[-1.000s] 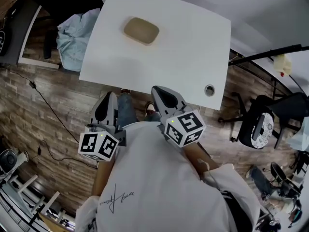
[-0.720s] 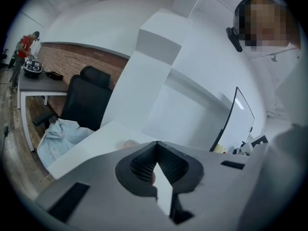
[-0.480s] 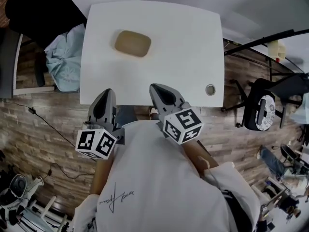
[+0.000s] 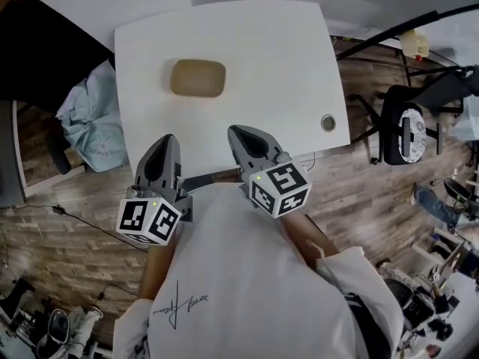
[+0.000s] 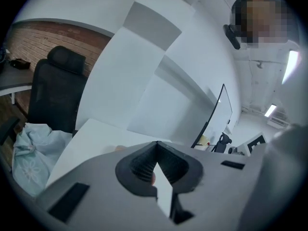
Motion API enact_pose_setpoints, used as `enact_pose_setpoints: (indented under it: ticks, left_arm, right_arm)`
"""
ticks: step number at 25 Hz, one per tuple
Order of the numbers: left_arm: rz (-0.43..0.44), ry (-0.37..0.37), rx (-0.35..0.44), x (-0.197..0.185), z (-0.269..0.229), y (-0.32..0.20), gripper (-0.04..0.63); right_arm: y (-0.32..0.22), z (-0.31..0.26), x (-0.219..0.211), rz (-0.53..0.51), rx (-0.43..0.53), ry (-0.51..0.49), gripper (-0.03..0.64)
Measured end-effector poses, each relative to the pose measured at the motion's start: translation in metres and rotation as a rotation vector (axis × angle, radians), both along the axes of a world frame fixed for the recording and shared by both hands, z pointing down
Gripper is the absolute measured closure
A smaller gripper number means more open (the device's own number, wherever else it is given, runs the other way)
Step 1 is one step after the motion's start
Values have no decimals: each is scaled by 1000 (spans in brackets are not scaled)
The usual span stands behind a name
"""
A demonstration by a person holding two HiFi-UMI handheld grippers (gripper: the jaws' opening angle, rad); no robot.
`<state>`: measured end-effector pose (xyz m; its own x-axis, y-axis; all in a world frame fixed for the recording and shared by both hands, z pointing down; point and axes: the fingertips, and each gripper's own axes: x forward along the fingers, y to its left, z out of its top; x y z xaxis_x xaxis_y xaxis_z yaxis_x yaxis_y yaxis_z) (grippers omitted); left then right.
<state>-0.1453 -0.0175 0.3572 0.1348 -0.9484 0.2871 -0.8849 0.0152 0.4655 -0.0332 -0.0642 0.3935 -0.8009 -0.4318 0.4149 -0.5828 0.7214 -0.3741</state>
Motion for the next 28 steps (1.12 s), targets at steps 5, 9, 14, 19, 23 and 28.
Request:
enact_pose_setpoints:
  ticks: [5, 9, 14, 19, 23, 28]
  left_arm:
    - [133, 26, 12, -4, 2, -21, 588]
    - [214, 33, 19, -7, 4, -28, 588]
    - [279, -1, 33, -16, 7, -28, 588]
    - [299, -55, 50, -29, 10, -27, 588]
    - [317, -117, 58, -30, 14, -23, 588]
    - [329, -147, 49, -26, 19, -26, 588]
  right_arm:
    - [-5, 2, -7, 98, 38, 46, 606]
    - [-6, 4, -10, 166, 41, 46, 606]
    - [-6, 14, -15, 242, 29, 41, 606]
    - [-6, 22, -23, 299, -19, -31, 606]
    - [-8, 31, -27, 320, -51, -62, 606]
    - [-17, 43, -32, 312, -92, -123, 606]
